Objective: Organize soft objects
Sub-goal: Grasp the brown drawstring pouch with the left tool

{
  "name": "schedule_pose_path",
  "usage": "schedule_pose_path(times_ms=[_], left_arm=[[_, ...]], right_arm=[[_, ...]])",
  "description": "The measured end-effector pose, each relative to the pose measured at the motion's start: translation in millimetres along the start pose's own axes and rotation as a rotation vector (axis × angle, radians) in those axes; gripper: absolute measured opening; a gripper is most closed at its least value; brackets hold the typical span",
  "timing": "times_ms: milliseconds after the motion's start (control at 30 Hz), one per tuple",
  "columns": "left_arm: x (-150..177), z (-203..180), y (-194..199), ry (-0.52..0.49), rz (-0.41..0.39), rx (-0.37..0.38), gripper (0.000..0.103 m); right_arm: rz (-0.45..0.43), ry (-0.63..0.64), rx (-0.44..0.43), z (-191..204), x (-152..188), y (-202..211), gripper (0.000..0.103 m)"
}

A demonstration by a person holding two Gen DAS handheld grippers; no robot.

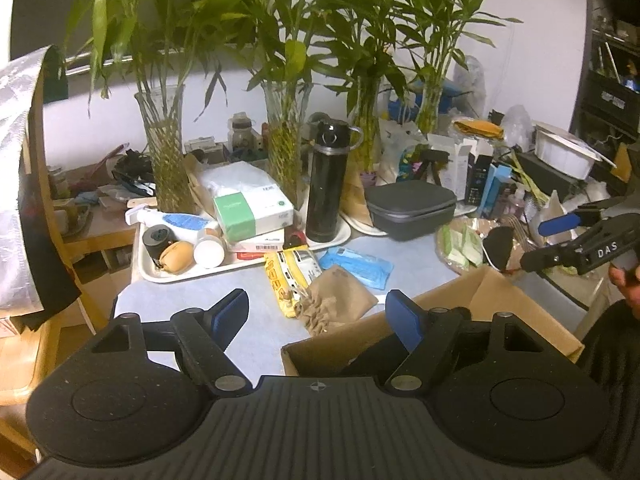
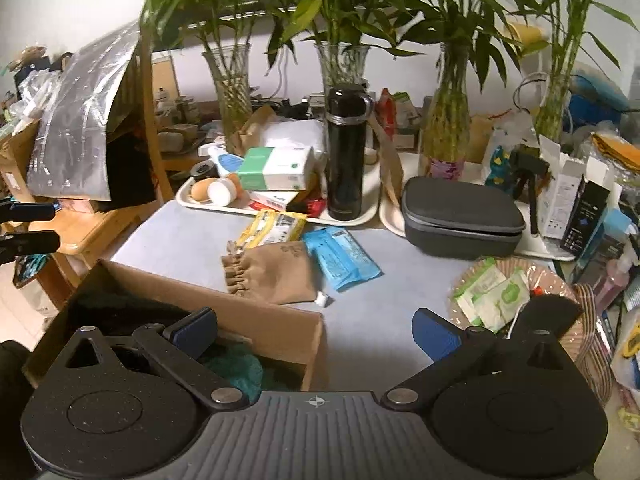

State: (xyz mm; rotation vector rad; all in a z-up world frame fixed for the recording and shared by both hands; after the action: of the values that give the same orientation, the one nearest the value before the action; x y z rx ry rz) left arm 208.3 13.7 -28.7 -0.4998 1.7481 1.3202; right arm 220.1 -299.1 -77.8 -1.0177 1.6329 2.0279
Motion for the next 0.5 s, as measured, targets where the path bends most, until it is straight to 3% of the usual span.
schedule_pose_path(times_ms=[500], left_arm=[[-5, 28, -54, 0.002, 0.065, 0.097, 0.075]], right_arm=[[-0.017, -0.049, 0.089, -23, -10, -45, 0.103]])
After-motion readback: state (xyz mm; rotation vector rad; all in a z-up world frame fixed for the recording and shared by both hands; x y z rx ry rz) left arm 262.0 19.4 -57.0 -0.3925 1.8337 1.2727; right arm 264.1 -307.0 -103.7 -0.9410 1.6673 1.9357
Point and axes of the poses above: each gripper's, at about its wrist camera, not at the fingertips, and y roughly against the way its jaws point, z to its left, x to its underside, the point moved 3 cm from there along -y, roughly the way its jaws point, and after that the axes turned 2 degrees about x, right-handed, at the moved point
